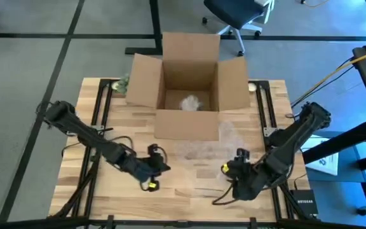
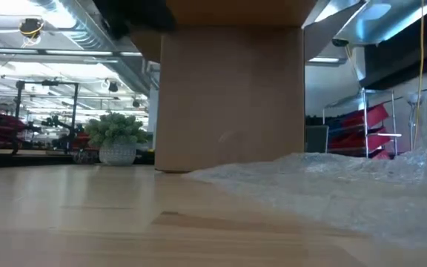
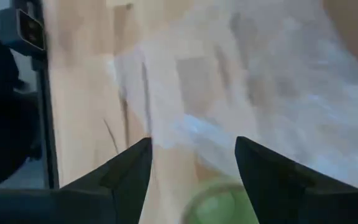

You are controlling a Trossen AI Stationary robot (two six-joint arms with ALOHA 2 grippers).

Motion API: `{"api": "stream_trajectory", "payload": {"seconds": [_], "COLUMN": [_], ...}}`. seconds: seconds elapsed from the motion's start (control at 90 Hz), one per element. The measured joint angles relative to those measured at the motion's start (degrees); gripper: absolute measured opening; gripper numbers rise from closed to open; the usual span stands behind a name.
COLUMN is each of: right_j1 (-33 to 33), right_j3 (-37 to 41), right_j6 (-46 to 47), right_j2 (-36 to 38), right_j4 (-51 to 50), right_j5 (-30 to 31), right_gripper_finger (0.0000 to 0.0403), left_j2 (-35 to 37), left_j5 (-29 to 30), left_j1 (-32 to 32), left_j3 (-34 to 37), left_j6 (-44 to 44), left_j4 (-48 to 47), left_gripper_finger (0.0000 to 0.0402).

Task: Wrap mug
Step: Wrap the green mug with bubble wrap

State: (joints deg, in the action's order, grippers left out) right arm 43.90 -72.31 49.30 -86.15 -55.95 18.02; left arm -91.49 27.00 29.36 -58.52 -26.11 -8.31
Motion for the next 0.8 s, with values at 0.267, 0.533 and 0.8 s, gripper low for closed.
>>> {"api": "stream_trajectory", "payload": {"seconds": [0.267,0.533,0.8], "right_j1": [-1.29,-3.14,-5.43], "right_j3": [1.46,1.46,0.73], "right_j6": [-16.29,-19.72,-18.24], "right_j2": [-6.97,-14.28,-16.10], "right_j4": [2.14,-1.53,-4.33], "right_j5": [-1.46,0.84,-0.43], "right_gripper_finger": [0.0215,0.0200,0.0020], "left_j2": [-16.18,-23.28,-25.72], "left_j5": [-4.88,-6.26,-11.06], "left_j1": [-4.65,-8.34,-7.69], "left_j3": [0.02,0.00,-0.41], "left_j6": [3.55,3.99,1.39], "left_j4": [17.47,23.85,22.62], "left_gripper_finger": [0.0000,0.0000,0.0000]}}
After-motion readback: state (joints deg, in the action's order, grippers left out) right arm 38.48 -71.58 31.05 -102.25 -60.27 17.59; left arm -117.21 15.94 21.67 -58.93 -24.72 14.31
